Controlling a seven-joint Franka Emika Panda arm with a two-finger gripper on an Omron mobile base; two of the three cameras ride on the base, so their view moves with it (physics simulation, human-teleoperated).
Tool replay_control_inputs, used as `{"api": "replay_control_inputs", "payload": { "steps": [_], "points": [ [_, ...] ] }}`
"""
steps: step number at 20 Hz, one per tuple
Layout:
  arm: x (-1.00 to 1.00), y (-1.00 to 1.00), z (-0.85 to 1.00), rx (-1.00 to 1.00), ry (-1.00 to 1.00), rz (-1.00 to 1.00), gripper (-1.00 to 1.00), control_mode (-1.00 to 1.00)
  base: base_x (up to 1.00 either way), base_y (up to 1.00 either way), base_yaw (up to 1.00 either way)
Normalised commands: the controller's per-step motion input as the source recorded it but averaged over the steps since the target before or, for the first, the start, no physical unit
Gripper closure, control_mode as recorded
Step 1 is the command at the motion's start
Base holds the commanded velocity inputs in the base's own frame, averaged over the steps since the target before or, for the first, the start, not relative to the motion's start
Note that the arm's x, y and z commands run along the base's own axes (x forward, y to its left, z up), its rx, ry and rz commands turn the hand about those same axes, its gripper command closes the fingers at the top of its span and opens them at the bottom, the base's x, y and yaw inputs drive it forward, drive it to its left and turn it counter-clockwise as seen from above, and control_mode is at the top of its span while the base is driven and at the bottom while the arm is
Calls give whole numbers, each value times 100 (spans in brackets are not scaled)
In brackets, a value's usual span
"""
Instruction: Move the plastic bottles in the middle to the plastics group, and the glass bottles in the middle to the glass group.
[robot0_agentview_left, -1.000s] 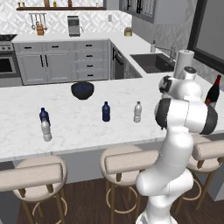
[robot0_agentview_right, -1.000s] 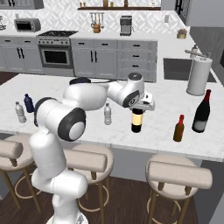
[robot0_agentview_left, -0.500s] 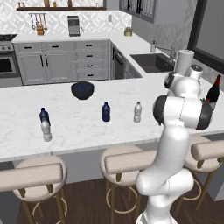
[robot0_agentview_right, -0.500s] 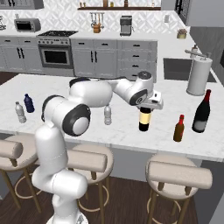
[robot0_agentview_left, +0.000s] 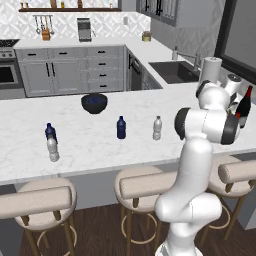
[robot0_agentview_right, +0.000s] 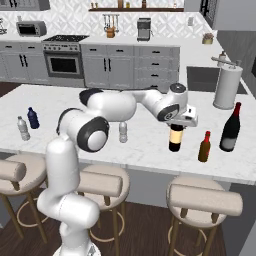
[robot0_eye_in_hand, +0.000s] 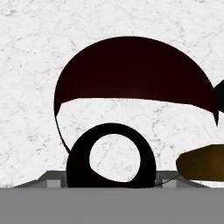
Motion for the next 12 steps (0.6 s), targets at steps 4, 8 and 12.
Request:
{"api": "replay_control_inputs", "payload": {
  "steps": [4,8,12],
  "points": [
    [7,-16,0,0,0,-12,100,-100,0,0,0],
    [1,-10,0,0,0,-21,100,-100,0,0,0],
    [0,-13,0,0,0,-30,100,-100,0,0,0]
  ]
}}
